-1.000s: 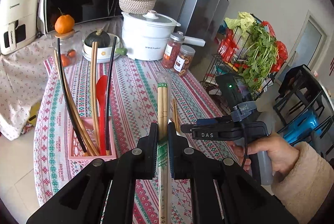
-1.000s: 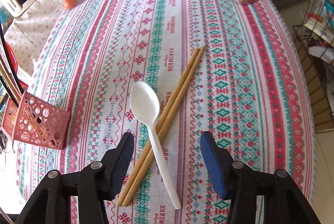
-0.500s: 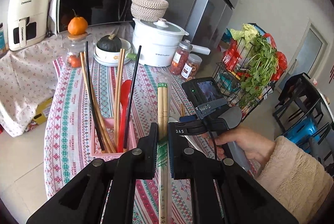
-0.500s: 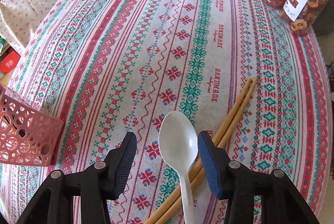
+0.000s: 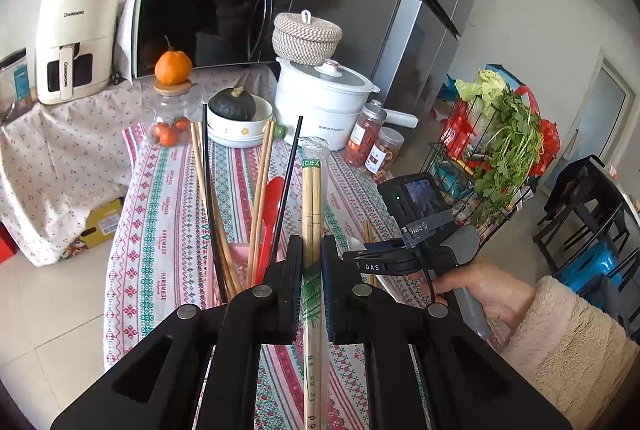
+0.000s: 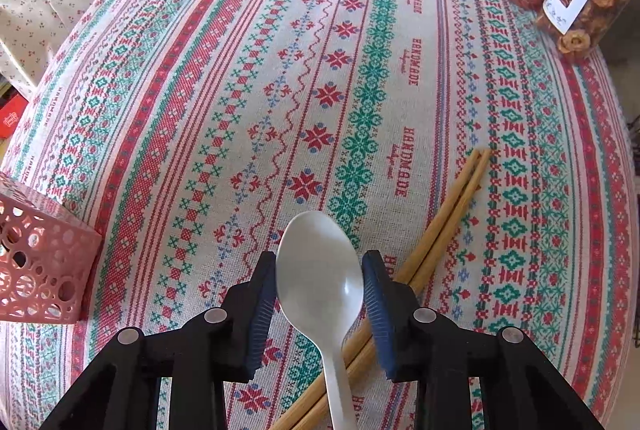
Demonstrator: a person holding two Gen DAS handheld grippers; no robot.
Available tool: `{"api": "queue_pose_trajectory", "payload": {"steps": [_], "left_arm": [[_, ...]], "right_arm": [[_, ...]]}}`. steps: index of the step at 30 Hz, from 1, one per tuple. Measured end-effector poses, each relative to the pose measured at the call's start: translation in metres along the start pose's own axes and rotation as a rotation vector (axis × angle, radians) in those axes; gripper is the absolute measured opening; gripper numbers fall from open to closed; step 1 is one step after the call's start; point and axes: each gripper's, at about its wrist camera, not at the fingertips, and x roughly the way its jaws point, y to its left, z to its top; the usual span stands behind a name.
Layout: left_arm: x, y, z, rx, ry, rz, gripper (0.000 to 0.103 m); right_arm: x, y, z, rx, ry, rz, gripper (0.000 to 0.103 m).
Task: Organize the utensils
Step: 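Carry the chopstick toward the basket with the left tool while the right tool grasps the white spoon, then lower the chopstick into the basket and open the left tool while the right tool lifts the white spoon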
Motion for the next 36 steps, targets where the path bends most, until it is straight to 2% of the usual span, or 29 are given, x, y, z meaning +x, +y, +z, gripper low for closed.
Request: {"api": "queue_pose_trajectory", "payload": {"steps": [5, 12, 15, 21, 26, 31, 36], "left_arm": [[-0.016, 0.009, 0.010, -0.026, -0.097, 0.027, 0.009], [-0.027, 0.011, 0.019, 0.037, -0.349, 0.149, 0.009], [-0.019, 0.018, 0.020, 0.016, -0.422, 0.209, 0.009], [0.010, 0.029, 0.027, -0.055, -0.460, 0.246, 0.009], [0.031, 0.026, 0.027, -0.046, -0.486, 0.267, 0.009], [0.055, 0.028, 0.019, -0.022, -0.456, 0.300, 0.010], [0.069, 0.038, 0.011, -0.072, -0.393, 0.297, 0.011]], "right_arm": [[-0.044, 0.001, -0.006, 0.016, -0.127, 0.030, 0.038], [-0.100, 0.020, -0.018, 0.025, -0.307, 0.062, 0.038], [-0.118, 0.027, -0.022, 0.031, -0.367, 0.083, 0.038], [-0.130, 0.037, -0.026, 0.056, -0.424, 0.127, 0.038], [-0.136, 0.035, -0.026, 0.069, -0.456, 0.137, 0.038], [-0.138, 0.031, -0.026, 0.087, -0.473, 0.140, 0.038], [-0.141, 0.033, -0.027, 0.087, -0.505, 0.136, 0.038]]}}
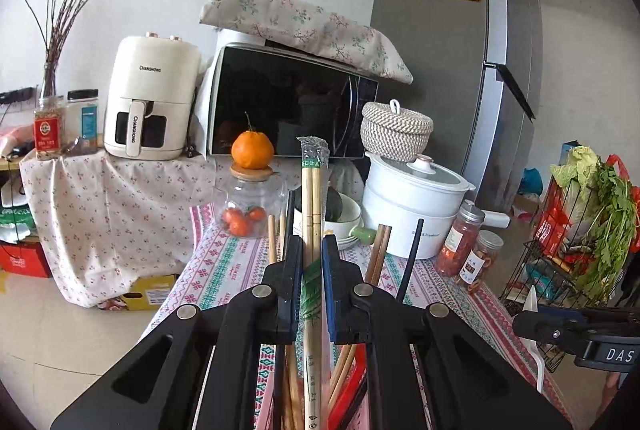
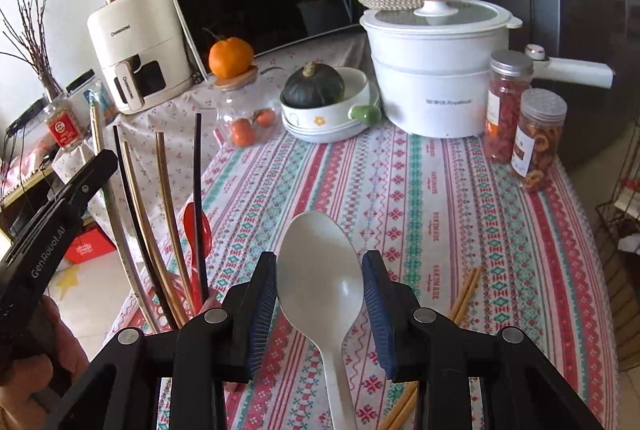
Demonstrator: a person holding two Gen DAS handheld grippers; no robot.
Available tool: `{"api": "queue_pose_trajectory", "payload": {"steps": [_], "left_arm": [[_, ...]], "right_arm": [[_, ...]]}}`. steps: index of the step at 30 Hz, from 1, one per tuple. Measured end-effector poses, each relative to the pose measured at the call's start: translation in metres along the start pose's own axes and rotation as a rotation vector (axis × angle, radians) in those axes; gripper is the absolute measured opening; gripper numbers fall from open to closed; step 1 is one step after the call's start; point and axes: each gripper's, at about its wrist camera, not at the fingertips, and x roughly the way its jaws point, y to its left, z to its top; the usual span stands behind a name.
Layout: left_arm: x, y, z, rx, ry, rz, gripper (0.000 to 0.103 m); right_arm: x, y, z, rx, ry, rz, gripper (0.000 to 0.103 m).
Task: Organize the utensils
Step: 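Lower the chopstick into the basket and open the left tool while the right tool lifts the white spoon, then lower the white spoon into the pink basket and open the right tool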
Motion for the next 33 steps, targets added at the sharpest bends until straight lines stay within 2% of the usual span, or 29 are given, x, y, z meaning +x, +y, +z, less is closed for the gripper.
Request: {"api": "queue_pose_trajectory", "payload": {"steps": [2, 4, 6, 11, 14, 16, 20, 25, 33], "left_arm": [[0.001, 0.000, -0.002, 0.012, 0.021, -0.004, 0.016], [-0.003, 0.001, -0.003, 0.023, 0.038, -0.003, 0.041], [-0.010, 0.003, -0.001, 0.019, 0.056, -0.024, 0.051], [-0.030, 0.014, 0.009, 0.019, 0.139, -0.050, 0.053], [-0.042, 0.023, 0.015, 0.024, 0.197, -0.041, 0.066], [-0.044, 0.032, 0.015, 0.009, 0.263, -0.049, 0.080], [-0.045, 0.051, 0.007, 0.000, 0.384, -0.030, 0.081], [-0.041, 0.069, -0.004, 0.002, 0.506, -0.004, 0.081], [-0.034, 0.085, -0.017, 0.029, 0.605, 0.031, 0.081]], "right_arm": [[-0.003, 0.002, 0.000, 0.001, -0.019, 0.002, 0.038], [-0.006, 0.006, 0.000, 0.003, -0.044, 0.004, 0.038], [-0.011, 0.008, 0.001, 0.011, -0.072, 0.008, 0.038], [-0.022, 0.016, 0.005, 0.047, -0.152, 0.021, 0.038], [-0.028, 0.024, 0.009, 0.083, -0.203, 0.038, 0.039], [-0.028, 0.031, 0.011, 0.105, -0.228, 0.056, 0.039], [-0.022, 0.050, 0.013, 0.146, -0.265, 0.088, 0.039], [-0.008, 0.073, 0.015, 0.206, -0.324, 0.072, 0.039], [0.012, 0.101, 0.010, 0.300, -0.456, -0.060, 0.039]]}}
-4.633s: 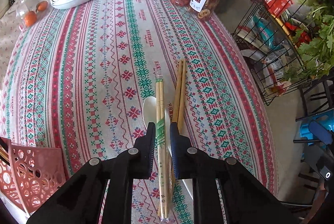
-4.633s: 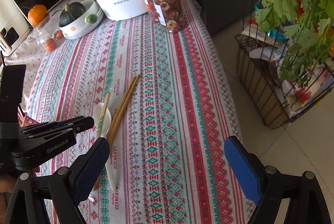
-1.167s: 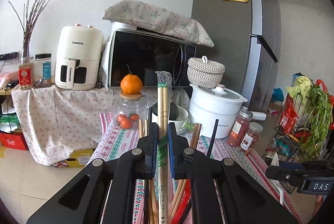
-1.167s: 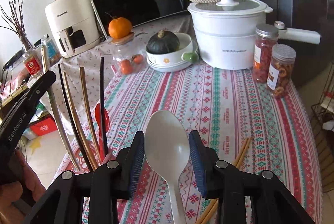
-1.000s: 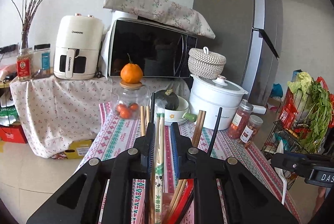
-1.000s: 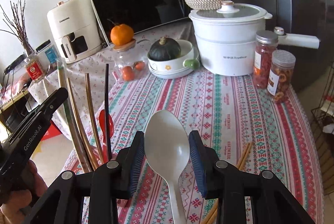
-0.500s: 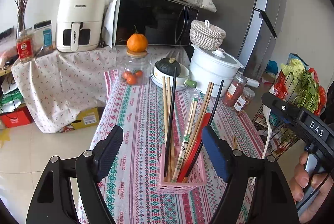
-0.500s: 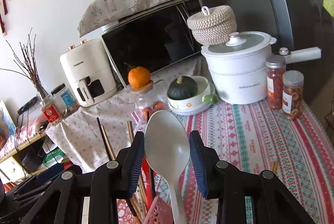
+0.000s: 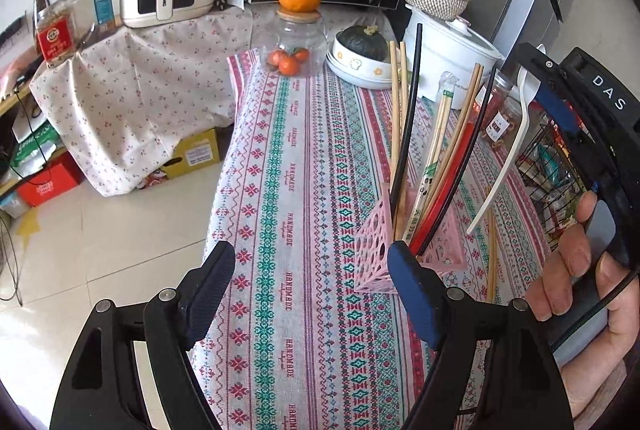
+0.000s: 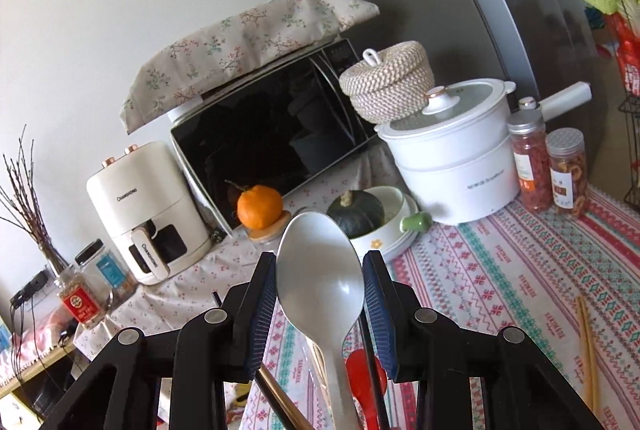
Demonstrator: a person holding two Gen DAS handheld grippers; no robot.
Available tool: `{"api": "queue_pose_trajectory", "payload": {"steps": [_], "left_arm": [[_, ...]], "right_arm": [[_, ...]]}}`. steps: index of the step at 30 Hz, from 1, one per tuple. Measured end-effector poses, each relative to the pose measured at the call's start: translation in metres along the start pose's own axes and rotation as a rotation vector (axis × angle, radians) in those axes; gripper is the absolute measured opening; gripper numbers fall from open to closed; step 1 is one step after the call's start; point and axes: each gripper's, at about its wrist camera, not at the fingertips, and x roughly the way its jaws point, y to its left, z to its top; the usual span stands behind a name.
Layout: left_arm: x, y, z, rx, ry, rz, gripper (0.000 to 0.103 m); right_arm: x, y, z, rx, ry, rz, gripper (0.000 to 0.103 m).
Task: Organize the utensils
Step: 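Lower the white spoon into the pink basket and open the right tool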
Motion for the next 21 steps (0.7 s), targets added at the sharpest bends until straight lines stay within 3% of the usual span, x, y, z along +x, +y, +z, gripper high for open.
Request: {"api": "queue_pose_trajectory", "payload": {"steps": [6, 14, 18, 21], "left_arm": [[0.005, 0.009, 0.000, 0.039, 0.012, 0.066, 0.081], [0.007, 0.024, 0.003, -0.002, 0.012, 0.087, 0.081], [0.006, 0.022, 0.004, -0.003, 0.006, 0.085, 0.081], [0.004, 0.018, 0.004, 0.006, -0.003, 0.085, 0.081]], "right_arm": [[0.012, 0.008, -0.016, -0.018, -0.071, -0.094, 0.040], [0.020, 0.008, -0.032, -0.050, -0.033, -0.129, 0.041], [0.013, 0.011, -0.031, -0.073, -0.031, -0.103, 0.056], [0.007, 0.009, -0.026, -0.082, -0.021, -0.086, 0.059]]}}
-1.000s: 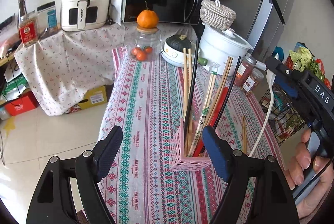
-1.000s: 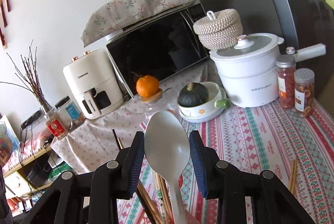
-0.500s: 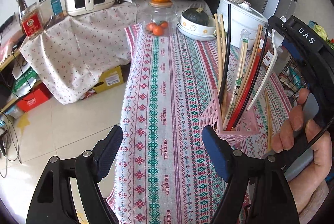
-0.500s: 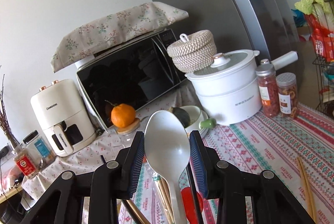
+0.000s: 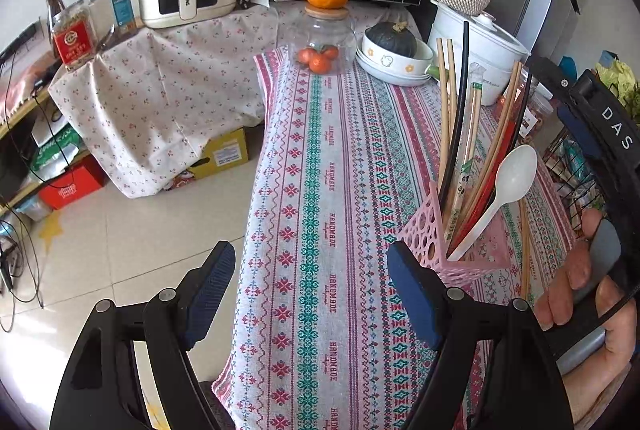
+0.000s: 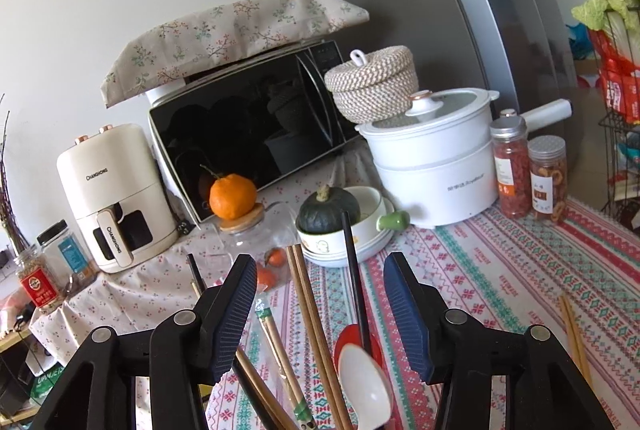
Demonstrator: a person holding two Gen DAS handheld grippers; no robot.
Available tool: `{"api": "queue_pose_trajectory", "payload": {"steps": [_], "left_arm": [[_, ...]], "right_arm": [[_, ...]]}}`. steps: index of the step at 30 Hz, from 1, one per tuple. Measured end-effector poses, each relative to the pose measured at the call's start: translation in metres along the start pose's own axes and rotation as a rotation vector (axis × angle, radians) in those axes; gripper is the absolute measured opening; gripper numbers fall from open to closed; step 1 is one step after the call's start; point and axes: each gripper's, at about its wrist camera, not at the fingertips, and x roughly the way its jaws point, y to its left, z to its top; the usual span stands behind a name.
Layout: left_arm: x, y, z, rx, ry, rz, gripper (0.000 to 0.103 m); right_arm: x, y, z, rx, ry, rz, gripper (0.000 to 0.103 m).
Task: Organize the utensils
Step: 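Lower the white spoon into the pink basket and open the right tool, then grasp one wooden chopstick from the cloth with the left tool and lift it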
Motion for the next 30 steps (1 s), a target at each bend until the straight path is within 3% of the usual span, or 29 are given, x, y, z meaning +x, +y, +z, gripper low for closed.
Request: {"api": "queue_pose_trajectory", "payload": {"steps": [8, 17, 25, 30], "left_arm": [[-0.005, -0.013, 0.000, 0.013, -0.016, -0.012, 0.081], [-0.015, -0.040, -0.004, 0.068, -0.018, -0.049, 0.081], [-0.025, -0.078, -0.007, 0.127, -0.021, -0.096, 0.081], [-0.032, -0.114, -0.009, 0.194, -0.027, -0.124, 0.081]], "right_arm": [[-0.015, -0.020, 0.023, 0.001, 0.047, 0.053, 0.066], [-0.036, -0.056, 0.049, -0.028, 0.134, 0.077, 0.082], [-0.050, -0.106, 0.066, -0.021, 0.220, 0.022, 0.087], [-0.053, -0.136, 0.072, -0.061, 0.316, -0.017, 0.091]]}}
